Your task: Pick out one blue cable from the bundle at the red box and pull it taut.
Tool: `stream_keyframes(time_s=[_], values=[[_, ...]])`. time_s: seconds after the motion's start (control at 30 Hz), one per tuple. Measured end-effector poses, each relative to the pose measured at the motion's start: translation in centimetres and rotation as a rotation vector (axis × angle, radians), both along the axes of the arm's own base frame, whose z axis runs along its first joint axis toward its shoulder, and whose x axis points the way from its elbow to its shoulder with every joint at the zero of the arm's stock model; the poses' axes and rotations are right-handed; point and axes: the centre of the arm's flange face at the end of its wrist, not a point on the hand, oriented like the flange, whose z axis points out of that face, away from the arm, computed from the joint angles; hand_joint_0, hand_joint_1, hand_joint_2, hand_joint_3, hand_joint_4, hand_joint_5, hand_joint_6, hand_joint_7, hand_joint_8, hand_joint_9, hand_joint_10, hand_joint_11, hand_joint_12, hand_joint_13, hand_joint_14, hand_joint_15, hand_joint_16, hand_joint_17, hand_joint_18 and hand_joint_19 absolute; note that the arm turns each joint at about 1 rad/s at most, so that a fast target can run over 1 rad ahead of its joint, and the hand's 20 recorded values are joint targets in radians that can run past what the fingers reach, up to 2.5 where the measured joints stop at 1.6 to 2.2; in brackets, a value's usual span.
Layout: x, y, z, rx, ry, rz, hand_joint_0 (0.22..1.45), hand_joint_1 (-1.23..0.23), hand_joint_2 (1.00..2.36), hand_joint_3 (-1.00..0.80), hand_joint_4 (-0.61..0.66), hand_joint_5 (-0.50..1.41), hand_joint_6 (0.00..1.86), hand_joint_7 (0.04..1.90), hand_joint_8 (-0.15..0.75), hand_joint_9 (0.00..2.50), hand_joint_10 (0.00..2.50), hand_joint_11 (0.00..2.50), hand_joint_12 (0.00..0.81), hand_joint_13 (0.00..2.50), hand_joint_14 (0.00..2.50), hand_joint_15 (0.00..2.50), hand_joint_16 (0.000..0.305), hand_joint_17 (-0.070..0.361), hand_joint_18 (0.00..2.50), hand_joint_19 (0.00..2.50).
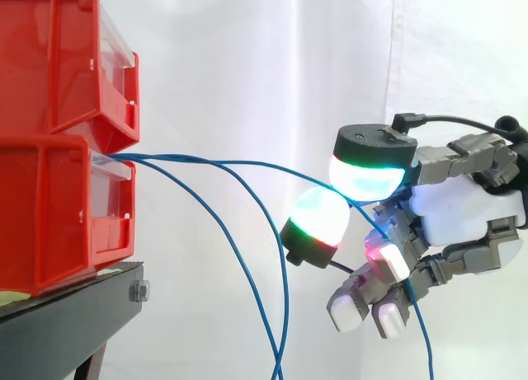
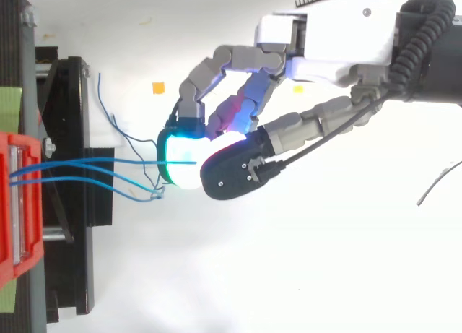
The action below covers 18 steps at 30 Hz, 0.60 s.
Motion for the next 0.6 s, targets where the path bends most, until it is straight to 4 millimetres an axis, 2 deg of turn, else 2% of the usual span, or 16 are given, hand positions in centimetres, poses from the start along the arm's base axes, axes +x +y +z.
stream_keyframes(time_s=[0.17, 0.3, 0.6], values=[[0.1, 0.4, -0.1, 0.026, -0.003, 0.031, 0.57, -0.59, 1.02, -0.26, -0.05, -0.05, 0.85, 0.85, 0.278, 1.19, 0.02, 0.48, 0.326, 0.77, 0.02, 0.36, 0.046, 0.103, 0.72, 0.58], [-0.1, 0.6, -0.6, 0.058, -0.003, 0.045, 0.53, -0.51, 1.01, -0.42, -0.02, -0.06, 0.82, 0.84, 0.289, 1.18, 0.02, 0.48, 0.338, 0.78, 0.01, 0.36, 0.049, 0.11, 0.74, 0.58], [-0.1, 0.7, -1.5, 0.104, -0.033, 0.046, 0.52, -0.5, 1.0, -0.45, -0.01, -0.06, 0.82, 0.84, 0.292, 1.19, 0.02, 0.47, 0.342, 0.78, 0.01, 0.36, 0.049, 0.11, 0.76, 0.58]])
